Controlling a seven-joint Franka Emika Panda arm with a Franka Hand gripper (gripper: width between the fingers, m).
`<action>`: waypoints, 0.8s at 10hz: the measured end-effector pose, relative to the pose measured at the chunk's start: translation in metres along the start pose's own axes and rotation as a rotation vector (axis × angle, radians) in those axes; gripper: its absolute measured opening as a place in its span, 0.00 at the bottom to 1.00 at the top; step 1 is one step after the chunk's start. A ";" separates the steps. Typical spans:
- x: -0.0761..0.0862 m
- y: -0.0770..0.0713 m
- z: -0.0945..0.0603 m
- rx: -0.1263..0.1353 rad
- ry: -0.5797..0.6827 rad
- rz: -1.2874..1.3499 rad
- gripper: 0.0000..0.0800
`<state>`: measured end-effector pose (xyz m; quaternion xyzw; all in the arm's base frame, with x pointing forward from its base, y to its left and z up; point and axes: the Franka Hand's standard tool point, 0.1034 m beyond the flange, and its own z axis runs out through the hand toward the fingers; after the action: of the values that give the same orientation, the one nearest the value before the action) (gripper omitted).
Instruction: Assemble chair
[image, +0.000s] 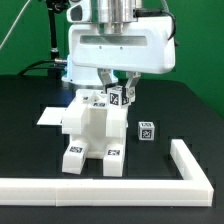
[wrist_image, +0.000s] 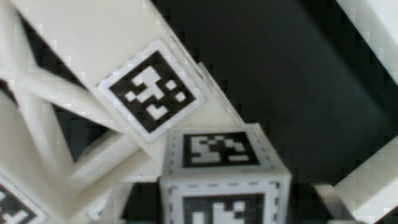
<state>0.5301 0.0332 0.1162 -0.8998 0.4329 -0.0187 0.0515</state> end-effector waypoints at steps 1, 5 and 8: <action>0.000 0.000 0.000 0.007 -0.006 0.121 0.36; -0.002 -0.001 0.000 0.008 -0.008 0.117 0.69; -0.002 -0.007 0.001 0.003 -0.002 -0.447 0.80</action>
Offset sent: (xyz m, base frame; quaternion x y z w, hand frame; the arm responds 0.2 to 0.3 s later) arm 0.0000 0.0000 0.0000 0.0000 0.0000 0.0000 1.0000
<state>0.5343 0.0394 0.1162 -0.9733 0.2225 -0.0295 0.0480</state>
